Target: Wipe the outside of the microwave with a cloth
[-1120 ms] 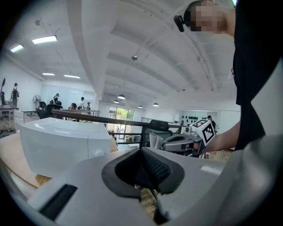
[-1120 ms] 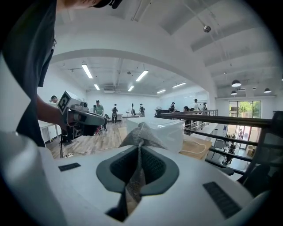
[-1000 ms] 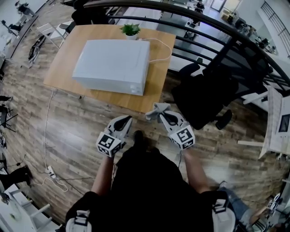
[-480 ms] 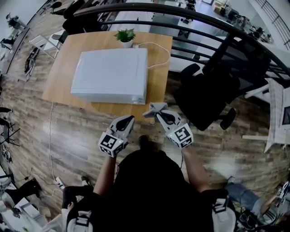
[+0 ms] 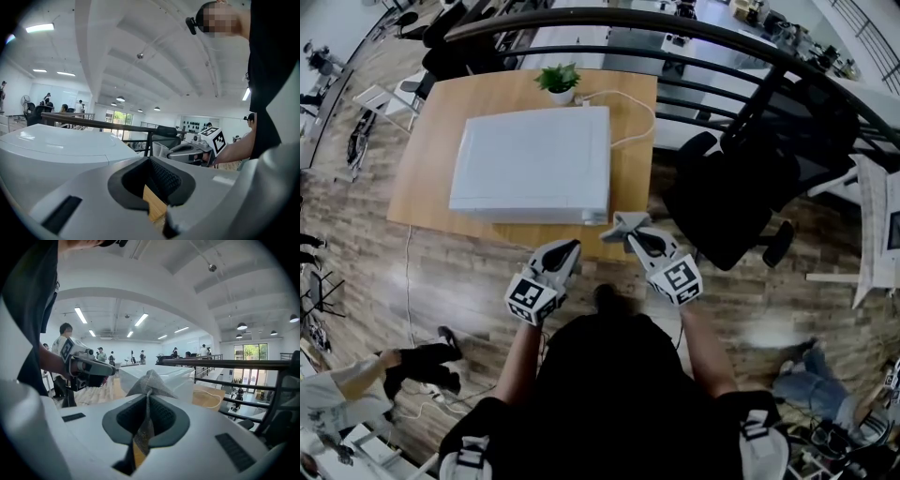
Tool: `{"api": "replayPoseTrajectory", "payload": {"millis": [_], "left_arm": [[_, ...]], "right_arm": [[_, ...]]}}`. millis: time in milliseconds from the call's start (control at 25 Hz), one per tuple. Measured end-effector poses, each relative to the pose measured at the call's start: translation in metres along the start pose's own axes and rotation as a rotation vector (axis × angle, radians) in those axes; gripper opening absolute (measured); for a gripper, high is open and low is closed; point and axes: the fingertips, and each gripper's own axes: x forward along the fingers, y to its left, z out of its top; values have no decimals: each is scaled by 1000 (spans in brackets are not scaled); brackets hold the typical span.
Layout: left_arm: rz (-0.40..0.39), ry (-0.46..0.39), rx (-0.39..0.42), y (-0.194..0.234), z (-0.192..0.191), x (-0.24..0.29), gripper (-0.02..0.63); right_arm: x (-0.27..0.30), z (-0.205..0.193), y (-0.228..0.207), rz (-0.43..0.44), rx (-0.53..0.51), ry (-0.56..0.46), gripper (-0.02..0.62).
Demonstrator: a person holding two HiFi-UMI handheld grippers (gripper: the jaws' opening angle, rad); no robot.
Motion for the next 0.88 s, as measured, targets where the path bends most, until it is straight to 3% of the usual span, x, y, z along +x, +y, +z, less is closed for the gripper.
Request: {"api": "replayPoseTrajectory", "payload": {"millis": [440, 880], "left_arm": [[-34, -3, 29, 30, 1, -2, 9], [120, 27, -22, 39, 0, -10, 9]], "right_arm": [[23, -8, 0, -35, 15, 16, 12], [51, -6, -10, 134, -32, 44, 12]]}}
